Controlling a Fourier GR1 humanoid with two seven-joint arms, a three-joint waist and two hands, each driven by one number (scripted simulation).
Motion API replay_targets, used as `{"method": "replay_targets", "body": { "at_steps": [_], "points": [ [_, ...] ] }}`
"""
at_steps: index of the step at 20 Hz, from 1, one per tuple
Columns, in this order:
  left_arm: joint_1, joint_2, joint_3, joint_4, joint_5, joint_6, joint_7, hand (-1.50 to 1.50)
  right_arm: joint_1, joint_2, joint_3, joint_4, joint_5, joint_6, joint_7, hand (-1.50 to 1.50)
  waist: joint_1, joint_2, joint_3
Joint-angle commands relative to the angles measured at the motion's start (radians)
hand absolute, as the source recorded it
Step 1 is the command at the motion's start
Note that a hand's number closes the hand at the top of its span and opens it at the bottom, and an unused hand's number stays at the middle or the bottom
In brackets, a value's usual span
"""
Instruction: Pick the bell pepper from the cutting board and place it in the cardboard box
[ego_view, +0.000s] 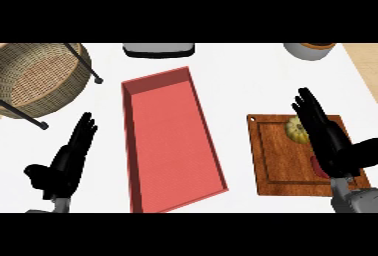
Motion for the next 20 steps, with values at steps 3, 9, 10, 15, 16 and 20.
{"method": "replay_targets", "body": {
  "at_steps": [3, 9, 10, 15, 16, 20],
  "points": [
    [-0.041, 0.077, 0.041, 0.011, -0.089, 0.052, 0.046, 0.00, -0.049, -0.046, -0.084, -0.026, 0.063, 0.042, -0.173, -1.50, -0.006, 0.004, -0.014],
    [-0.032, 0.142, 0.038, 0.009, -0.124, 0.050, 0.114, 0.00, -0.007, -0.127, -0.183, 0.103, 0.373, -0.304, -0.217, 1.50, -0.025, 0.005, -0.013],
    [-0.022, 0.082, -0.004, 0.010, -0.161, 0.096, 0.100, 0.00, -0.001, -0.049, -0.204, 0.117, 0.331, -0.327, -0.290, -1.50, -0.014, 0.007, -0.013],
    [0.013, 0.064, -0.027, -0.076, -0.209, 0.104, 0.178, 0.00, 0.082, -0.046, -0.314, 0.156, 0.240, -0.175, -0.540, -1.50, -0.002, 0.004, -0.014],
    [-0.024, 0.062, -0.028, -0.101, -0.215, 0.118, 0.248, 0.00, 0.128, -0.044, -0.274, 0.137, 0.299, -0.197, -0.550, -1.50, -0.005, 0.003, -0.015],
    [-0.012, 0.078, -0.001, -0.049, -0.199, 0.103, 0.188, 0.00, 0.158, -0.267, -0.200, 0.131, 0.496, -0.201, -0.361, -1.50, -0.011, 0.003, -0.018]
  ]
}}
